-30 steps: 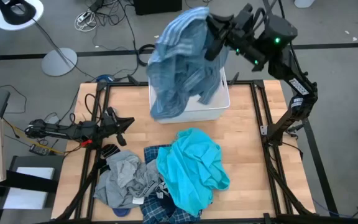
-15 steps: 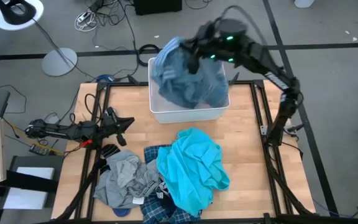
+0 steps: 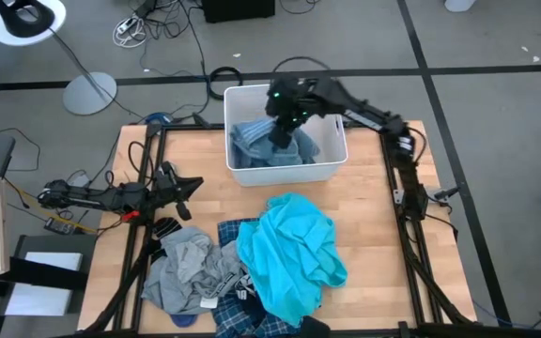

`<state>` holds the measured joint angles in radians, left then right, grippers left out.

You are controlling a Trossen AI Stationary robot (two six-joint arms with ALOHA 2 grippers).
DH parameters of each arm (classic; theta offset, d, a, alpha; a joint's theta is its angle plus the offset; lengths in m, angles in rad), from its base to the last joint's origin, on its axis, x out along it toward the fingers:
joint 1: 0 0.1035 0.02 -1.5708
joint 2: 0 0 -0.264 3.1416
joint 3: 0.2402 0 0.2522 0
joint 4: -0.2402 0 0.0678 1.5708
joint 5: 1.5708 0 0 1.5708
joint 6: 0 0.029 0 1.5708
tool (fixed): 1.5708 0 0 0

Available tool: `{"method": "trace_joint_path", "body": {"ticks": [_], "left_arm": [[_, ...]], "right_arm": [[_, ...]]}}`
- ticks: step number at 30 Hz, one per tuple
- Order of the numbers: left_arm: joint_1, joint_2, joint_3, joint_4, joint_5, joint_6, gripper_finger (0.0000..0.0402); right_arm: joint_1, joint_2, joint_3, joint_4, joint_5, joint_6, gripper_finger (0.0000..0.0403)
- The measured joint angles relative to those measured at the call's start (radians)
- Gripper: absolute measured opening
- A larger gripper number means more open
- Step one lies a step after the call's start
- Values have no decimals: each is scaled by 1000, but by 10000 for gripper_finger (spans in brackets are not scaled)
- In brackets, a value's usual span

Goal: Sort clothes
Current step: Put the light blue polo shirt into the laundry bin

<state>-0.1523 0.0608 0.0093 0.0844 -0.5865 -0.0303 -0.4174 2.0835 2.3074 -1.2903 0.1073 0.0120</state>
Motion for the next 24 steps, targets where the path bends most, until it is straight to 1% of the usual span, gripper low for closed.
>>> {"method": "trace_joint_path", "body": {"ticks": [3, 5, 11, 14, 16, 19, 24], "left_arm": [[0, 0, 0, -1, 0, 0, 42], [0, 0, 0, -1, 0, 0, 42], [0, 0, 0, 0, 0, 0, 42], [0, 0, 0, -1, 0, 0, 42], [0, 0, 0, -1, 0, 0, 42], [0, 0, 0, -1, 0, 0, 42], [0, 0, 0, -1, 0, 0, 42]], "right_arm": [[-5, 76, 0, 23, -3, 39, 27], [-5, 121, 0, 45, -5, 79, 47], [-18, 222, 0, 78, -40, 158, 128], [-27, 255, 0, 77, -89, 171, 168], [-32, 259, 0, 73, -129, 171, 191], [-35, 248, 0, 82, -151, 167, 219], [-45, 159, 0, 82, -156, 152, 244]]}}
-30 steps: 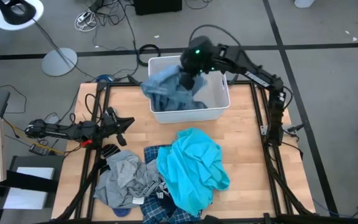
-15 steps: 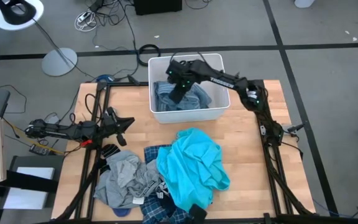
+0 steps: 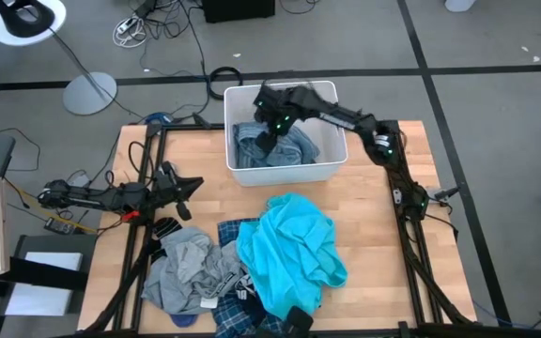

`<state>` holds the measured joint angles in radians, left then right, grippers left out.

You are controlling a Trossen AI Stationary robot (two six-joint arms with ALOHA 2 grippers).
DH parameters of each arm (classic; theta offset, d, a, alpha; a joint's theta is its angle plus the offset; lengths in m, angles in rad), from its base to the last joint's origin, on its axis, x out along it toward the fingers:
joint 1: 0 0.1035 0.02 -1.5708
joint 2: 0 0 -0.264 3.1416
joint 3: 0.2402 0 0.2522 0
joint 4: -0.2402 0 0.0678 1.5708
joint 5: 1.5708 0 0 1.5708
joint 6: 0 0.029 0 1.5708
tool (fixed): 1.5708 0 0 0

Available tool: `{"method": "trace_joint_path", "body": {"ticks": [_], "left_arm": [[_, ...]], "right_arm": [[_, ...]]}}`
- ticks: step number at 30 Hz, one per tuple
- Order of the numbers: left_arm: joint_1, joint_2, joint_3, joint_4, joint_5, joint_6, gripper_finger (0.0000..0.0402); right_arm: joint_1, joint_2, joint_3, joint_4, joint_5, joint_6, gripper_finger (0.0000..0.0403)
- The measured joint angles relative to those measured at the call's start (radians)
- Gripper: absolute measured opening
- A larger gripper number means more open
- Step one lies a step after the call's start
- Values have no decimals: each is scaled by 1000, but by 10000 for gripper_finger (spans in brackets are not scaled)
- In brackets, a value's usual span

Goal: Sort clothes
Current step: Put the light blue polo shirt into the laundry bin, then put the blue shorts into the laundry bin

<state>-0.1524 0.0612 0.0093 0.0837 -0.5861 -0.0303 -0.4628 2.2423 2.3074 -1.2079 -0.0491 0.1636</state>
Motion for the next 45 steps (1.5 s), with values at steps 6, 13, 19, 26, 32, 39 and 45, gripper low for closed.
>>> {"method": "trace_joint_path", "body": {"ticks": [6, 13, 19, 26, 32, 39, 45], "left_arm": [[0, 0, 0, 0, 0, 0, 42], [0, 0, 0, 0, 0, 0, 42], [0, 0, 0, 0, 0, 0, 42], [0, 0, 0, 0, 0, 0, 42], [0, 0, 0, 0, 0, 0, 42], [0, 0, 0, 0, 0, 0, 42], [0, 0, 0, 0, 0, 0, 42]], "right_arm": [[-10, -173, 0, 0, 1, -11, 249], [21, -435, 0, -4, 4, -20, 236], [152, -627, 2, 0, 37, -13, 222], [423, -679, 2, -82, 152, 105, 211], [632, -550, 1, -264, 374, 289, 206], [754, -339, 0, -361, 389, 433, 205], [789, -173, 0, -360, 325, 440, 199]]}}
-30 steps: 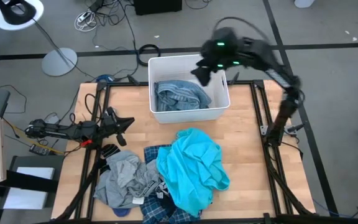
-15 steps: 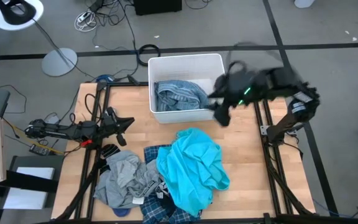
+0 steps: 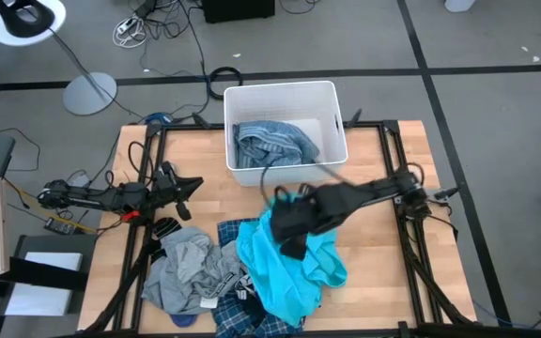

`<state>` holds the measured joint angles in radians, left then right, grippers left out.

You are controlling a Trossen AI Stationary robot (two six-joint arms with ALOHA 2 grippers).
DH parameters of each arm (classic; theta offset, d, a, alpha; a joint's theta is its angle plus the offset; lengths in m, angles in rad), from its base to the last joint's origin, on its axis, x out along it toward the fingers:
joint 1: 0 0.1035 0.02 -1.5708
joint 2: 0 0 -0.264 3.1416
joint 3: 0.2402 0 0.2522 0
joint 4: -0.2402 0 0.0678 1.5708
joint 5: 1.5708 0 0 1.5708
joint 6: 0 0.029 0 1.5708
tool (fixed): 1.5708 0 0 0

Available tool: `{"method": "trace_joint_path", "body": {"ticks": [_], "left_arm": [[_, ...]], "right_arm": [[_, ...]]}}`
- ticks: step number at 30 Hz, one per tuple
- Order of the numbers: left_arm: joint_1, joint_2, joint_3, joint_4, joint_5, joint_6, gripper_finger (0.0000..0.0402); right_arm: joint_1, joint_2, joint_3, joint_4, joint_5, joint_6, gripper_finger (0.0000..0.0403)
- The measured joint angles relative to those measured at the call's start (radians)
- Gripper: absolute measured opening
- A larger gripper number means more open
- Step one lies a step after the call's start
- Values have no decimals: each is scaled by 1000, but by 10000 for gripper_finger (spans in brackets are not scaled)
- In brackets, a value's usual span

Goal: Sort clothes
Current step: Put the blue shorts into the laundry bin

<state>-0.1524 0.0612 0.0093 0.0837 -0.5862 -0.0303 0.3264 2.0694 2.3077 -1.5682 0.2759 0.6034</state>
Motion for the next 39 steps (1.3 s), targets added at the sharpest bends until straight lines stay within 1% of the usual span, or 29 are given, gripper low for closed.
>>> {"method": "trace_joint_path", "body": {"ticks": [3, 8, 16, 19, 21, 22, 24, 25, 26, 27, 29, 32, 36, 39], "left_arm": [[0, 0, 0, 0, 0, 0, 42], [0, 0, 0, 0, 0, 0, 42], [0, 0, 0, 0, 0, 0, 42], [0, 0, 0, 0, 0, 0, 42], [0, 0, 0, 0, 0, 0, 42], [0, 0, 0, 0, 0, 0, 42], [0, 0, 0, 0, 0, 0, 42], [0, 0, 0, 0, 0, 0, 42], [0, 0, 0, 0, 0, 0, 42], [0, 0, 0, 0, 0, 0, 42], [0, 0, 0, 0, 0, 0, 42], [0, 0, 0, 0, 0, 0, 42], [0, 0, 0, 0, 0, 0, 42], [0, 0, 0, 0, 0, 0, 42]], "right_arm": [[5, 59, 0, 20, -9, 2, 196], [0, 139, 0, 102, -43, 5, 196], [-35, 326, 0, 160, -247, 8, 195], [-41, 396, 0, 189, -295, 13, 191], [-46, 430, 1, 206, -324, 21, 173], [-49, 440, 2, 211, -340, 21, 155], [-58, 444, 2, 223, -362, 22, 101], [-61, 444, 2, 229, -367, 22, 64], [-64, 437, 2, 231, -367, 21, 35], [-67, 426, 1, 232, -368, 16, 20], [-73, 384, -1, 229, -357, 22, 18], [-80, 277, -1, 183, -302, 52, 9], [-81, 107, 0, 135, -184, 100, 7], [-79, -31, 0, 134, -95, 144, 4]]}}
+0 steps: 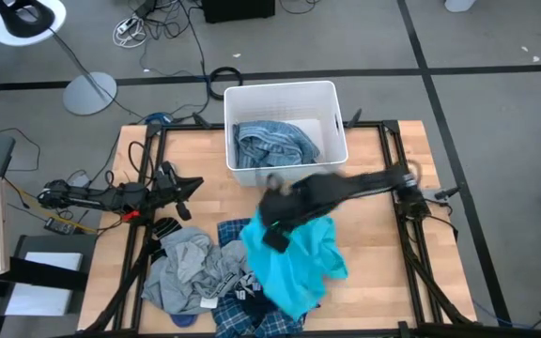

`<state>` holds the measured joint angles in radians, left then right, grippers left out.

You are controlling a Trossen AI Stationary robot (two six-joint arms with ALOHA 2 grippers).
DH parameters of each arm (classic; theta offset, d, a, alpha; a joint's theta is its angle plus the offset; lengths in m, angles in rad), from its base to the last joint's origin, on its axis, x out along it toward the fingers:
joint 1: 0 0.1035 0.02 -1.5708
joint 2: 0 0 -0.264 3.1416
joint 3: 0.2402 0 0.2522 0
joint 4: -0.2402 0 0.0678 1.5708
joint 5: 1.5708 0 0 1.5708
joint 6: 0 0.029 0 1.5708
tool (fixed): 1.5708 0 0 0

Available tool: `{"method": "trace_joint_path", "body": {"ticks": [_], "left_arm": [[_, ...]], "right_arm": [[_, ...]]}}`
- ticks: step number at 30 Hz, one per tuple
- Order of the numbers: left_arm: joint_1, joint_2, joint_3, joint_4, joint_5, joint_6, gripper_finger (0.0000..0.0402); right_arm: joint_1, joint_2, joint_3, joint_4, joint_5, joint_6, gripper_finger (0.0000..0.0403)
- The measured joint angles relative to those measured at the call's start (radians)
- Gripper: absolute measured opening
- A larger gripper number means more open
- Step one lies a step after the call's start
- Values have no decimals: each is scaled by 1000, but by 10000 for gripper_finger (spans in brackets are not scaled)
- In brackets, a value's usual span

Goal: Sort clothes
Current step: Put the blue shorts into the laundry bin

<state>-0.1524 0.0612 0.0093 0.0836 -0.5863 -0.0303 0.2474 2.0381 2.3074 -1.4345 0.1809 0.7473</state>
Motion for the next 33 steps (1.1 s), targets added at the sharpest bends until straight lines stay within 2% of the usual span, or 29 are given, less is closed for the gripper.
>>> {"method": "trace_joint_path", "body": {"ticks": [5, 7, 9, 13, 19, 23, 28, 33], "left_arm": [[0, 0, 0, 0, 0, 0, 42], [0, 0, 0, 0, 0, 0, 42], [0, 0, 0, 0, 0, 0, 42], [0, 0, 0, 0, 0, 0, 42], [0, 0, 0, 0, 0, 0, 42], [0, 0, 0, 0, 0, 0, 42], [0, 0, 0, 0, 0, 0, 42], [0, 0, 0, 0, 0, 0, 42]], "right_arm": [[6, -213, 0, 79, 184, -5, 3], [1, -278, 0, 156, 263, -62, 2], [-12, -335, 0, 254, 298, -154, 2], [-71, -400, 1, 475, 303, -386, 1], [-220, -434, 0, 835, 288, -734, 1], [-344, -427, 1, 970, 232, -891, 2], [-503, -404, 1, 919, 150, -900, 2], [-640, -354, 1, 674, 75, -772, 2]]}}
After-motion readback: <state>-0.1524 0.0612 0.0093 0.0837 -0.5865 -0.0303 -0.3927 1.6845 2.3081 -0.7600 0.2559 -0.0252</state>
